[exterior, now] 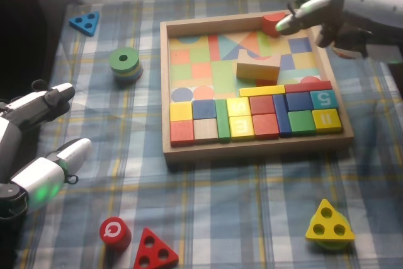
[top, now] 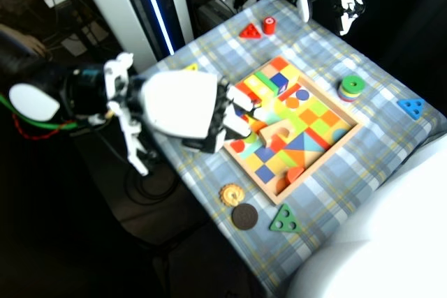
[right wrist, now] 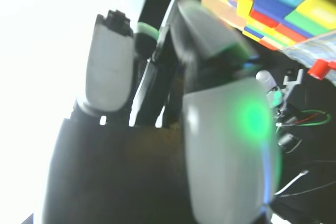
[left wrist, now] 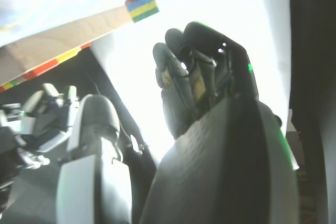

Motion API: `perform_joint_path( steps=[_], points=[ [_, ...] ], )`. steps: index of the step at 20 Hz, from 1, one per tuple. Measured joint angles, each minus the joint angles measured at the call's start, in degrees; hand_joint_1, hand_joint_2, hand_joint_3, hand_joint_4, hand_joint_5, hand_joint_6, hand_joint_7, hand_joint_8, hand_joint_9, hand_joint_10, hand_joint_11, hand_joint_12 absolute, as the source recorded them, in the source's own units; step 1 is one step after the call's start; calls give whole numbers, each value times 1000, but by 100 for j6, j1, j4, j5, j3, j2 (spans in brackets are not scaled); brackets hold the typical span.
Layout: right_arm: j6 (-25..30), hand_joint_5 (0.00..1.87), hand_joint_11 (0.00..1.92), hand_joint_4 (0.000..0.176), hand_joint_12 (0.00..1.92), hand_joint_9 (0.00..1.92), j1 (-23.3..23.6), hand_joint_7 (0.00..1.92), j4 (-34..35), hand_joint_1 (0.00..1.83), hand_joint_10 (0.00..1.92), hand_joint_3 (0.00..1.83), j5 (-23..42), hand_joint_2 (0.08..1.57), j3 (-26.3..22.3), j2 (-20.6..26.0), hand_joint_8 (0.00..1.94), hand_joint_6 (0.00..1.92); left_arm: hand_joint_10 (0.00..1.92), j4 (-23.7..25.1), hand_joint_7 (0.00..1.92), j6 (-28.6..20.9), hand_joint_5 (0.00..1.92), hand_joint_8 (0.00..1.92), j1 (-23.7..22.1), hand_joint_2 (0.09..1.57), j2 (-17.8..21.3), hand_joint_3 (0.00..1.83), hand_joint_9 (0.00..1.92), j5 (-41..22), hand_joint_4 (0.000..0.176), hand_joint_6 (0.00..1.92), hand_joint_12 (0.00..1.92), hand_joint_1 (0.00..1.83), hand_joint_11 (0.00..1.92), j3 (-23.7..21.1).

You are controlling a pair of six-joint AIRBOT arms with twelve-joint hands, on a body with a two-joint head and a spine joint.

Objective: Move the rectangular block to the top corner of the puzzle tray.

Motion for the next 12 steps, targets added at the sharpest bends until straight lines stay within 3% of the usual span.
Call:
perform_joint_path(
  steps=[1,2,4,5,7,9,10,12],
  points=[
    [13,724,1544,0,1921,1509,50,1329,-192,1526,1921,57,-175,1190,52,-92,1941,0,521,-4,630,0,510,2,0,1222,0,0,421,4,0,1,1520,786,2,0],
    [22,711,1583,0,1921,1559,74,1386,-407,1575,1921,55,-389,1184,103,-208,1941,1,496,7,611,0,497,0,0,1228,0,2,414,17,8,0,1511,765,0,0],
    [28,690,1624,0,1921,1597,122,1437,-549,1495,1921,84,-522,1216,190,-328,1941,3,516,17,622,0,495,2,0,1230,0,3,428,37,29,0,1530,719,1,0],
    [26,693,1625,0,1921,1575,203,1410,-649,1493,1921,247,-643,1124,229,-387,1941,1,506,20,621,0,501,1,0,1228,0,1,421,39,6,2,1497,758,0,0],
    [24,704,1642,0,1921,1599,291,1440,-717,1517,1921,603,-669,945,297,-485,1941,1,434,11,617,0,498,0,0,1220,0,2,439,52,1,0,1489,801,0,0],
    [26,711,1638,8,1921,1603,310,1422,-780,1529,1921,638,-691,920,367,-577,1941,6,432,13,618,0,495,4,2,1222,0,2,446,74,3,0,1495,814,0,2],
    [33,715,1637,0,1921,1590,337,1400,-890,1576,1921,596,-758,929,417,-612,1941,2,434,13,625,0,492,7,2,1221,0,2,450,79,9,0,1496,812,0,0],
    [48,688,1615,0,1921,1565,396,1367,-960,1618,1921,586,-850,927,498,-688,1941,0,420,26,606,0,480,1,2,1226,0,2,440,83,10,0,1490,814,0,0]
  ],
)
